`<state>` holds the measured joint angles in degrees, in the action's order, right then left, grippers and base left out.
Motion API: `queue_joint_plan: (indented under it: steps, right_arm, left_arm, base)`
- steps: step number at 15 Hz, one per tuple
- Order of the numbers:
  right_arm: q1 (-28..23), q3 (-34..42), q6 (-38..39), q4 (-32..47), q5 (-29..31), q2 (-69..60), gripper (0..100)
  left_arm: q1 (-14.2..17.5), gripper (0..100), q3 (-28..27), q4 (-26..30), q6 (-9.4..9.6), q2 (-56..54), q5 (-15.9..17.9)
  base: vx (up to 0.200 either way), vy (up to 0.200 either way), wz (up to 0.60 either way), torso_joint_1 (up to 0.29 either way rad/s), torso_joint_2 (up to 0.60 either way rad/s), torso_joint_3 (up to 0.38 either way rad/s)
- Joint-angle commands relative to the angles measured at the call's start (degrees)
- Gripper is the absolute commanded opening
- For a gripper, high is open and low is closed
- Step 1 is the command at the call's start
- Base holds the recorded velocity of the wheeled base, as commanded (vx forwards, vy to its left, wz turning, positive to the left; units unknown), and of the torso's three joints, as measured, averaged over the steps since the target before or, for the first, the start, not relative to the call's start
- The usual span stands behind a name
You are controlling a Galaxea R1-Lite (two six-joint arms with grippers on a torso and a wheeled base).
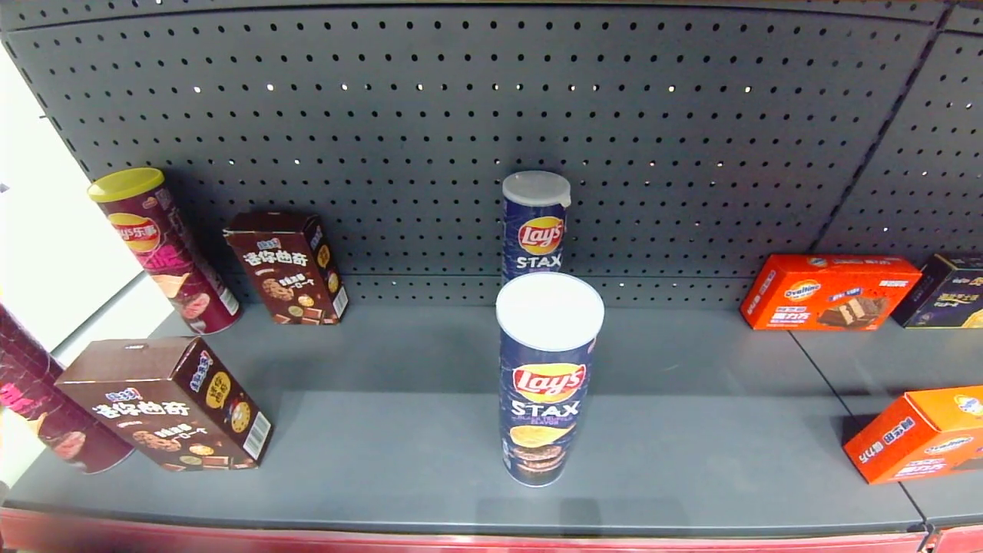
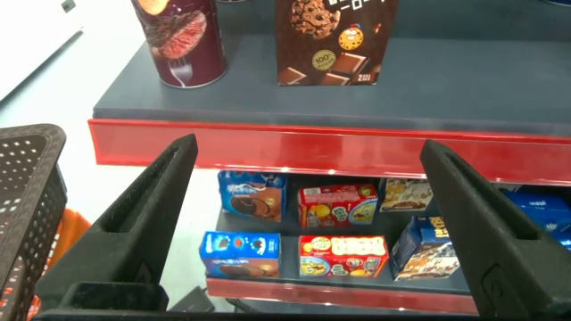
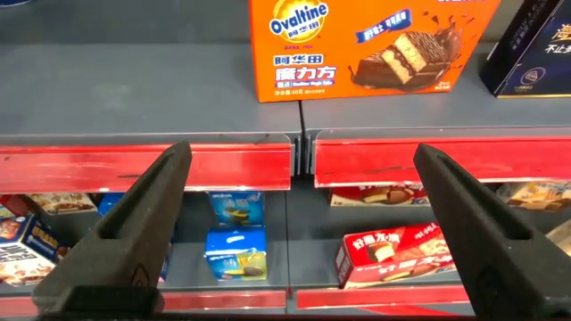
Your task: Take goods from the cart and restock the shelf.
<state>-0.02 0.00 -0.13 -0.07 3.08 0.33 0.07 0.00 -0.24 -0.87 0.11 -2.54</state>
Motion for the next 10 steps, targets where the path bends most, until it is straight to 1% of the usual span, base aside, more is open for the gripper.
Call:
queue_joint_plan:
  steps: [1,10]
  right_arm:
    - [0.02,0.0,-0.04,-0.01,-0.01,0.11,100]
    - [0.02,0.0,0.05,-0.01,-0.01,0.11,100]
  left_arm:
    - [0.01,100,0.0,-0.02,-0.01,0.07,-0.01]
    - [0.01,100,0.0,-0.02,-0.01,0.07,-0.01]
  base:
    - [0.0,0.0,0.0,0.0,0.0,0.0]
    - [0.0,0.0,0.0,0.0,0.0,0.0]
